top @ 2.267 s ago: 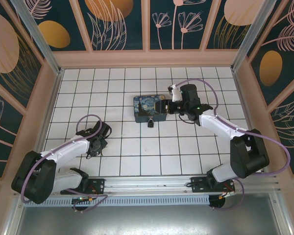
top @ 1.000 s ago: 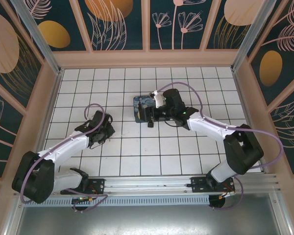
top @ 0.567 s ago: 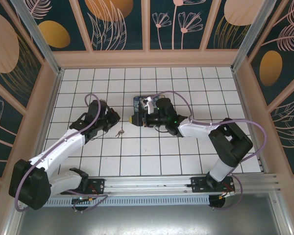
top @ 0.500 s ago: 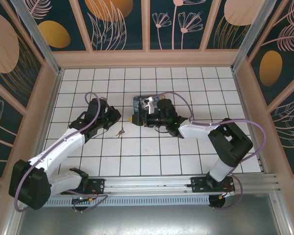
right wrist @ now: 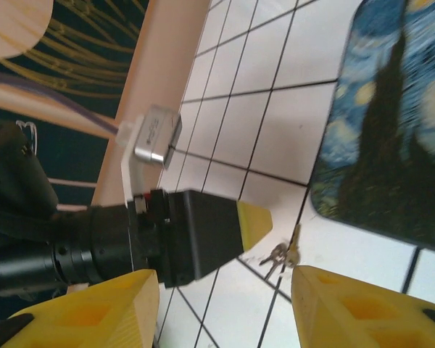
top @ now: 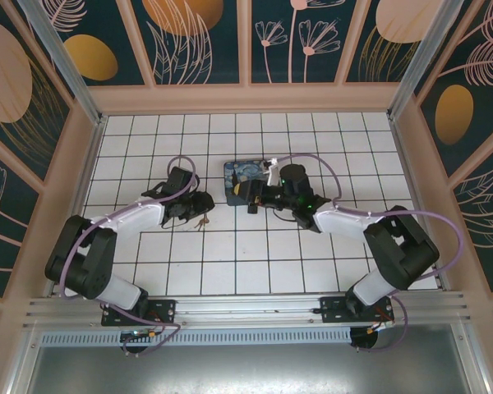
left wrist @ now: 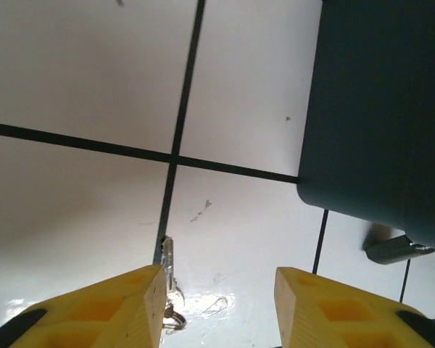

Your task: Unlock the padlock with the key

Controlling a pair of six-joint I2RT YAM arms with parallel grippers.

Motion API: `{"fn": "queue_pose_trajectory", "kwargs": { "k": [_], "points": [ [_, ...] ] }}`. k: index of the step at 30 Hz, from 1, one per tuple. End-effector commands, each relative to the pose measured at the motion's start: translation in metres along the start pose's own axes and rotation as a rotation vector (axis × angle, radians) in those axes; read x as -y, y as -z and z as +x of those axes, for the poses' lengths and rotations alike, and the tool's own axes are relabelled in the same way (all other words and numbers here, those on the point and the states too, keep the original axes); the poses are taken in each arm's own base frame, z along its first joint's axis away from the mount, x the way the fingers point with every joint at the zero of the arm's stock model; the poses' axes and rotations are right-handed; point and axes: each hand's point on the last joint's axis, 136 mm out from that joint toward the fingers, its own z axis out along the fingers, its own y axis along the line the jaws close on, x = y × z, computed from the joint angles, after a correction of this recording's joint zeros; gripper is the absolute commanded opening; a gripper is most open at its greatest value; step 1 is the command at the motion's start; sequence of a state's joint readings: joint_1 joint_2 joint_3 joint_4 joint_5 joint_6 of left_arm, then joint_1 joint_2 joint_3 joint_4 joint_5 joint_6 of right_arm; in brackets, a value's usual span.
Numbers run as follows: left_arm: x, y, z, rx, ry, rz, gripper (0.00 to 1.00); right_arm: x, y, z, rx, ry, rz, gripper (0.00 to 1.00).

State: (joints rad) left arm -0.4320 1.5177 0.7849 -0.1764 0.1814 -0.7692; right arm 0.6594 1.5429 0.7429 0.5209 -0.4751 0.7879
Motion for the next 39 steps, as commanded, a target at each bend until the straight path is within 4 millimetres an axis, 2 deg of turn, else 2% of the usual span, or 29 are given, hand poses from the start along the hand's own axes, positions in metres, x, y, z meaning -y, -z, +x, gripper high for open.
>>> {"fn": "queue_pose_trajectory", "kwargs": {
  "k": [1, 3, 6, 8, 13, 17, 19, 26, 32, 36, 39],
  "points": [
    [0.008, -0.009, 0.008, -0.035, -0.091, 0.044, 0.42, 0.003, 0.009, -0.005, 0.023, 0.026, 0.026, 0.52],
    [-0.008, -0.010, 0.012, -0.037, -0.089, -0.024, 0.45, 0.001, 0.011, -0.006, 0.027, 0.037, 0.027, 0.52],
    [-0.032, 0.000, 0.013, -0.004, -0.090, -0.137, 0.49, 0.002, 0.012, -0.006, 0.022, 0.045, 0.035, 0.52],
    [-0.036, 0.004, 0.017, -0.005, -0.081, -0.141, 0.50, 0.001, 0.011, -0.006, 0.015, 0.051, 0.033, 0.52],
    [-0.026, 0.004, 0.036, -0.038, -0.025, -0.062, 0.52, -0.002, 0.007, -0.010, 0.012, 0.059, 0.024, 0.51],
    [-0.007, 0.010, 0.035, -0.027, -0.040, 0.001, 0.54, -0.003, 0.005, -0.011, 0.009, 0.062, 0.022, 0.51],
    [-0.005, 0.009, 0.031, -0.023, -0.061, -0.006, 0.52, -0.001, 0.004, -0.011, 0.007, 0.063, 0.026, 0.51],
    [0.005, -0.009, 0.027, -0.050, -0.100, 0.022, 0.52, -0.001, 0.004, -0.009, -0.003, 0.066, 0.028, 0.50],
    [0.008, -0.021, 0.043, -0.098, -0.160, -0.009, 0.52, 0.001, 0.006, -0.009, -0.002, 0.069, 0.034, 0.51],
    [0.008, -0.018, 0.050, -0.107, -0.166, -0.025, 0.49, 0.002, 0.007, -0.009, -0.002, 0.068, 0.037, 0.51],
    [0.008, -0.005, 0.046, -0.091, -0.179, -0.041, 0.50, 0.001, 0.008, -0.009, -0.001, 0.070, 0.036, 0.50]
  ]
}}
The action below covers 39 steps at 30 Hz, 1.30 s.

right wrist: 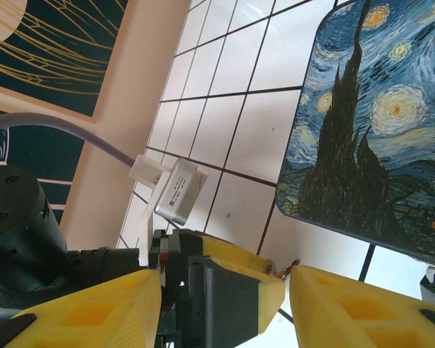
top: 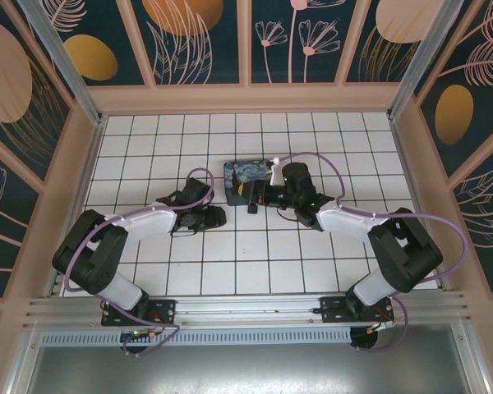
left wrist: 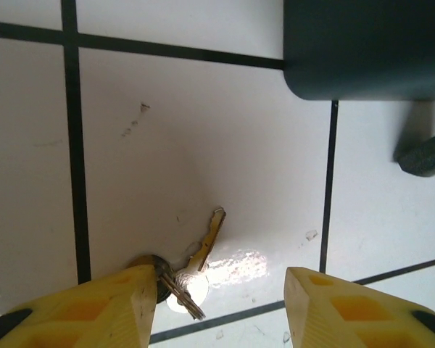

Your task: Unlock the padlock with the key

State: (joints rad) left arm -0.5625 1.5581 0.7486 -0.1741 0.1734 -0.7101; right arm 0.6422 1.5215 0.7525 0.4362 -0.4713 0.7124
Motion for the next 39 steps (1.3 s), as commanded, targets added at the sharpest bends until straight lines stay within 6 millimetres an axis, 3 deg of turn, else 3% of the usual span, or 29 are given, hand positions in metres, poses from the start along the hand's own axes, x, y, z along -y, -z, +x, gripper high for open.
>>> {"fn": "queue_pose_trajectory", "kwargs": {
  "k": [1, 5, 9, 15, 19, 23, 29, 35, 39],
  "points": [
    [0.000, 0.018, -0.007, 0.027, -0.030, -0.038, 0.51, -0.006, 0.002, -0.008, 0.013, 0.026, -0.008, 0.50],
    [-0.007, 0.034, -0.026, 0.083, -0.090, -0.144, 0.52, -0.005, 0.004, -0.010, 0.022, 0.024, -0.002, 0.50],
    [0.008, 0.037, -0.044, 0.119, -0.240, -0.177, 0.46, -0.004, 0.007, -0.011, 0.033, 0.020, 0.005, 0.50],
    [0.030, 0.023, -0.046, 0.059, -0.450, -0.175, 0.36, 0.016, 0.043, -0.032, 0.161, -0.031, 0.069, 0.45],
    [0.029, 0.008, -0.039, -0.014, -0.509, -0.218, 0.30, 0.026, 0.062, -0.042, 0.197, -0.038, 0.113, 0.45],
    [0.012, -0.008, -0.027, -0.067, -0.500, -0.290, 0.29, 0.027, 0.071, -0.045, 0.218, -0.036, 0.125, 0.45],
    [-0.001, -0.016, -0.006, -0.140, -0.509, -0.315, 0.28, 0.027, 0.070, -0.044, 0.209, -0.036, 0.115, 0.45],
    [-0.013, -0.012, 0.012, -0.189, -0.502, -0.343, 0.38, 0.025, 0.069, -0.045, 0.213, -0.032, 0.105, 0.45],
    [-0.019, -0.017, 0.021, -0.220, -0.497, -0.351, 0.38, 0.023, 0.067, -0.046, 0.211, -0.033, 0.092, 0.44]
  ]
}}
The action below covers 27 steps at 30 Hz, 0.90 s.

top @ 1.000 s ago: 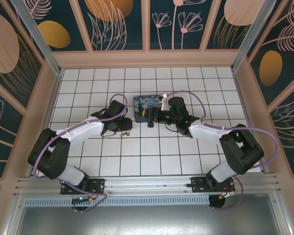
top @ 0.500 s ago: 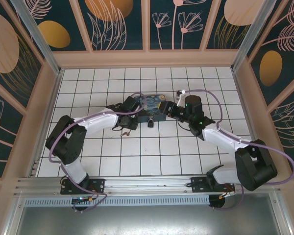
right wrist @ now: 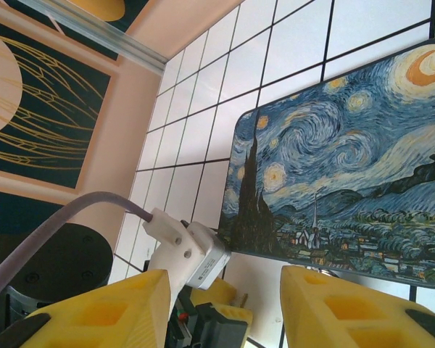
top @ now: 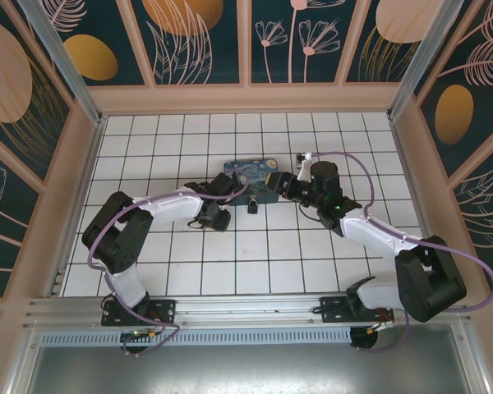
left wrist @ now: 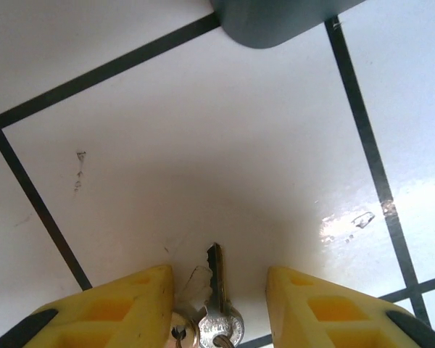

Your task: Unlock the padlock with the key

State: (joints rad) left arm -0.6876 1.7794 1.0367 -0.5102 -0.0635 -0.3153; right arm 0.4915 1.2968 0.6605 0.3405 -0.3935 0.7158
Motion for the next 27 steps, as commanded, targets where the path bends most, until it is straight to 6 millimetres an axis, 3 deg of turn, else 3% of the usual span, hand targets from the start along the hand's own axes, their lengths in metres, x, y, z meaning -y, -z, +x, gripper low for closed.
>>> {"fn": "queue_pose_trajectory", "kwargs": {
  "k": [1, 14, 27],
  "points": [
    [-0.006, -0.007, 0.026, -0.088, -0.012, -0.034, 0.38, -0.003, 0.001, -0.004, 0.014, 0.005, -0.019, 0.44],
    [0.003, -0.021, 0.043, -0.158, -0.062, -0.027, 0.21, -0.005, 0.008, -0.005, 0.029, 0.013, -0.017, 0.44],
    [0.009, -0.013, 0.027, -0.103, -0.017, -0.007, 0.07, -0.007, 0.012, -0.006, 0.030, 0.022, -0.014, 0.44]
  ]
}}
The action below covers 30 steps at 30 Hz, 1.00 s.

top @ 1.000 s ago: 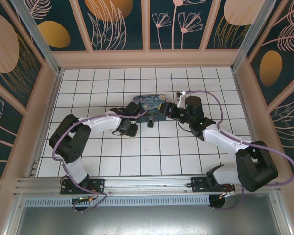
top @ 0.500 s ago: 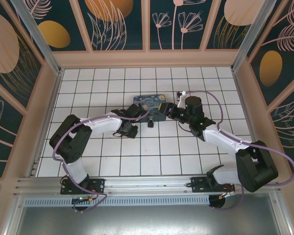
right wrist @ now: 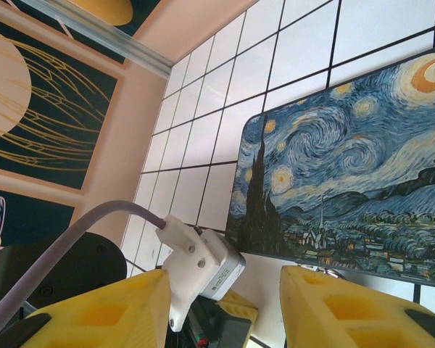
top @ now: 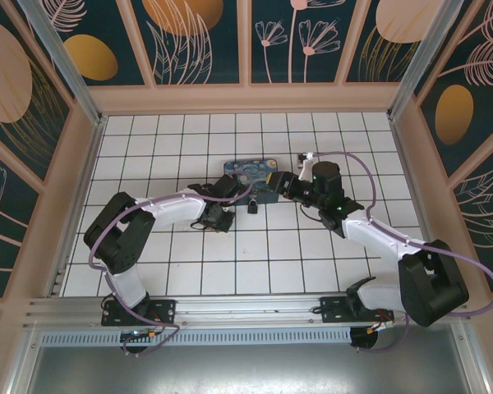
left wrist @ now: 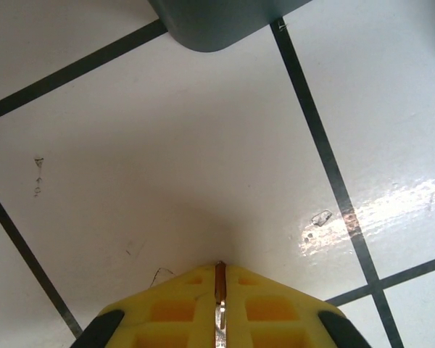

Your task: Unlock the padlock with the key

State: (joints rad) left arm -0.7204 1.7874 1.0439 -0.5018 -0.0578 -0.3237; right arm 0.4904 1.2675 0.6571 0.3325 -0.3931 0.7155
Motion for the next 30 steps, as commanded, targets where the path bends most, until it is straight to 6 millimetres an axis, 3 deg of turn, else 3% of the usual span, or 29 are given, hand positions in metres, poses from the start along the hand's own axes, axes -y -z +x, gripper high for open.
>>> {"fn": "queue_pose_trajectory", "kwargs": {
  "k": [1, 13, 15, 22, 25, 30],
  "points": [
    [-0.004, -0.011, 0.025, -0.100, 0.010, -0.025, 0.05, -0.002, 0.006, -0.003, 0.015, 0.017, -0.003, 0.44],
    [0.004, 0.032, -0.012, 0.035, 0.065, 0.012, 0.00, -0.007, -0.005, 0.016, -0.054, 0.065, 0.000, 0.45],
    [0.003, 0.047, -0.019, 0.074, 0.072, 0.019, 0.00, -0.007, -0.006, 0.015, -0.057, 0.067, 0.000, 0.45],
    [0.001, 0.055, -0.021, 0.097, 0.108, 0.036, 0.00, -0.009, -0.010, 0.017, -0.074, 0.080, -0.016, 0.45],
    [-0.004, 0.065, -0.032, 0.155, 0.192, 0.093, 0.00, -0.013, -0.012, 0.026, -0.113, 0.107, -0.045, 0.45],
    [-0.005, 0.112, -0.065, 0.329, 0.330, 0.314, 0.00, -0.047, -0.021, 0.060, -0.228, 0.180, -0.202, 0.46]
  ]
}}
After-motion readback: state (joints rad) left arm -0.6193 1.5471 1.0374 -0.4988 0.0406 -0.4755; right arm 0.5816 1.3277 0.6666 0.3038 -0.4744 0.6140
